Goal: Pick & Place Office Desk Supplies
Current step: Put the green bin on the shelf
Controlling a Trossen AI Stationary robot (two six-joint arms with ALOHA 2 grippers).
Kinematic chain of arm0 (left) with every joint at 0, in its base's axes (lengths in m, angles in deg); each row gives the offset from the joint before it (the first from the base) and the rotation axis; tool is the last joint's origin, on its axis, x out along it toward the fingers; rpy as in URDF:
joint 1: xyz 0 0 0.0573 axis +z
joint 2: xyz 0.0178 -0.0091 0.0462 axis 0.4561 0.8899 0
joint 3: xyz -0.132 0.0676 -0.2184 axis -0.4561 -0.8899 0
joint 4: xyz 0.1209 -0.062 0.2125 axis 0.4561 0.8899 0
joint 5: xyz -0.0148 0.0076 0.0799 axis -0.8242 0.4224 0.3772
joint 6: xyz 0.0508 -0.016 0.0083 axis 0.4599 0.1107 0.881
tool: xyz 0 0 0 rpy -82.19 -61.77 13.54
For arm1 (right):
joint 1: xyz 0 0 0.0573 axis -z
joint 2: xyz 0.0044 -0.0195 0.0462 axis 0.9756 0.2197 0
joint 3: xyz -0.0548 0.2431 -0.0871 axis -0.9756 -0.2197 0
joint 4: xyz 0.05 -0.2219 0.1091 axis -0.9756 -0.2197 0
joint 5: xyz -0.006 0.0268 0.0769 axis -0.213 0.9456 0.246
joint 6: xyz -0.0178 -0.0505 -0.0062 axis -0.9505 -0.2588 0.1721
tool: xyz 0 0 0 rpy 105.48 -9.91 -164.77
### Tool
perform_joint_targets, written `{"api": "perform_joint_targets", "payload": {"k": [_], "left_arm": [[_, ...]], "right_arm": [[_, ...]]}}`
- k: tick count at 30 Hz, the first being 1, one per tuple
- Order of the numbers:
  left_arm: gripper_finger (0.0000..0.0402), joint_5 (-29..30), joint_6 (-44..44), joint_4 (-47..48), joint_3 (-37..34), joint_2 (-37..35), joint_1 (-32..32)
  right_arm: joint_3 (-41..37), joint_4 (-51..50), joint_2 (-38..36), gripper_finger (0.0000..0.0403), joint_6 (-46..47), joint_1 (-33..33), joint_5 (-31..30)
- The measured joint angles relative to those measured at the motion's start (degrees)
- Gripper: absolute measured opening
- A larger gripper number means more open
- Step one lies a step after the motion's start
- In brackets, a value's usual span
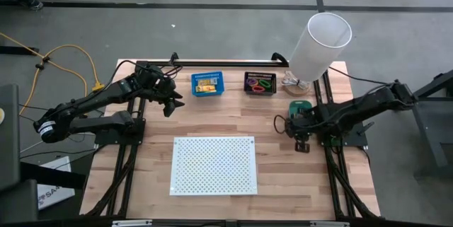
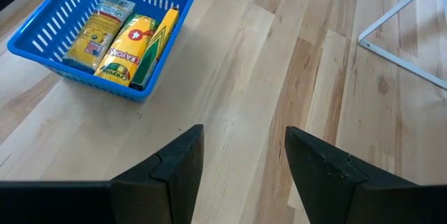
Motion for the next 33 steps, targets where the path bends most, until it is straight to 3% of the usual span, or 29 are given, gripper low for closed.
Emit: {"api": "perform_joint_targets", "payload": {"k": [12, 33], "left_arm": [[0.0195, 0.0, 0.0, 0.0, 0.0, 0.0, 0.0], [0.0195, 0.0, 0.0, 0.0, 0.0, 0.0, 0.0]], "right_arm": [[0.0, -2.3, 1.8, 0.0057, -1.0, 7.6, 3.9], [0.1, -1.4, 7.2, 0.0057, -1.4, 7.7, 3.7]]}}
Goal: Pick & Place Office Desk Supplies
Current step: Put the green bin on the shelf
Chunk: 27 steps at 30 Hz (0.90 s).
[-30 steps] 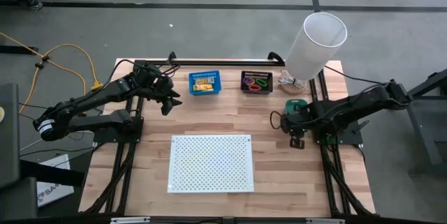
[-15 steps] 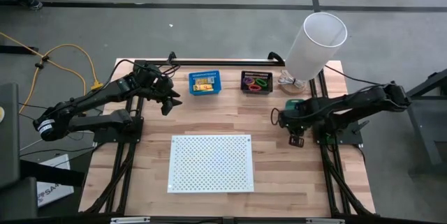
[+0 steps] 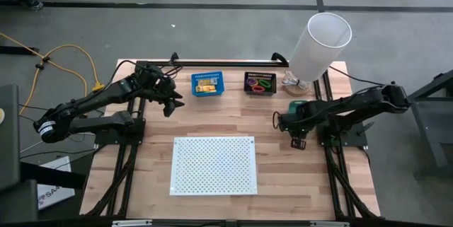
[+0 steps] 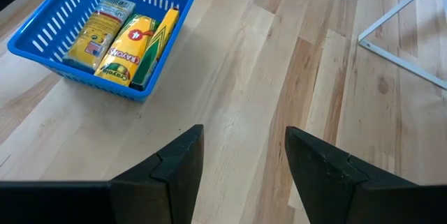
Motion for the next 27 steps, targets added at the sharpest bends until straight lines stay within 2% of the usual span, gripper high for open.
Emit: {"api": "perform_joint_targets", "payload": {"k": [22, 27], "left_arm": [[0.0195, 0.0, 0.0, 0.0, 0.0, 0.0, 0.0], [0.0195, 0.0, 0.0, 0.0, 0.0, 0.0, 0.0]], "right_arm": [[-0.1, -0.6, 0.2, 0.0057, 3.2, 0.0, -1.5], [-0.1, -1.2, 2.1, 0.0057, 4.1, 0.0, -1.0]]}}
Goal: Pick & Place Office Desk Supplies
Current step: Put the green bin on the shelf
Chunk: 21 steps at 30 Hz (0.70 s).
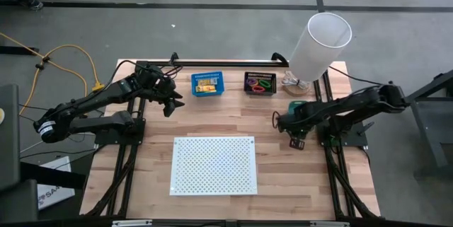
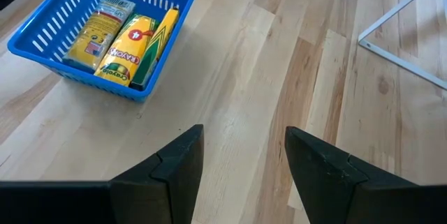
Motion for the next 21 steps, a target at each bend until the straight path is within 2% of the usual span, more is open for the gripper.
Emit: {"api": "perform_joint_targets", "payload": {"k": [7, 21], "left_arm": [[0.0195, 0.0, 0.0, 0.0, 0.0, 0.0, 0.0], [0.0195, 0.0, 0.0, 0.0, 0.0, 0.0, 0.0]], "right_arm": [[0.0, 0.0, 3.7, 0.0057, -1.6, 0.0, 1.2], [0.0, 2.2, 5.6, 0.0054, -2.9, 0.0, 1.0]]}}
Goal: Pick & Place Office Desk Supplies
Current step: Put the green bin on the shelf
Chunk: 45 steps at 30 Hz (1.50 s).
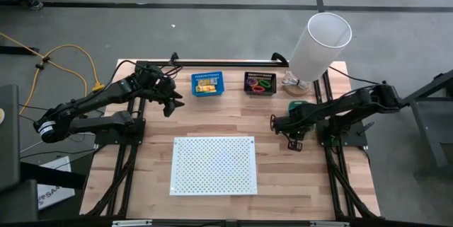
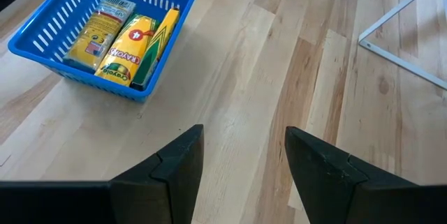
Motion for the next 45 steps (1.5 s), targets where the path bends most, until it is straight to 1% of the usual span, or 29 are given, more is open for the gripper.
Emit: {"api": "perform_joint_targets", "payload": {"k": [9, 13, 30, 45], "left_arm": [[0.0195, 0.0, 0.0, 0.0, 0.0, 0.0, 0.0], [0.0195, 0.0, 0.0, 0.0, 0.0, 0.0, 0.0], [0.0195, 0.0, 0.0, 0.0, 0.0, 0.0, 0.0], [0.0195, 0.0, 0.0, 0.0, 0.0, 0.0, 0.0]], "right_arm": [[0.0, -0.2, 0.9, 0.002, 0.0, 0.0, -0.1], [0.0, -0.2, 0.9, 0.0005, 0.0, 0.0, -1.2], [0.2, -0.6, 0.2, 0.0003, 2.1, 0.0, -0.9], [8.4, -4.8, 0.2, 0.0003, -0.4, 0.0, -1.2]]}}
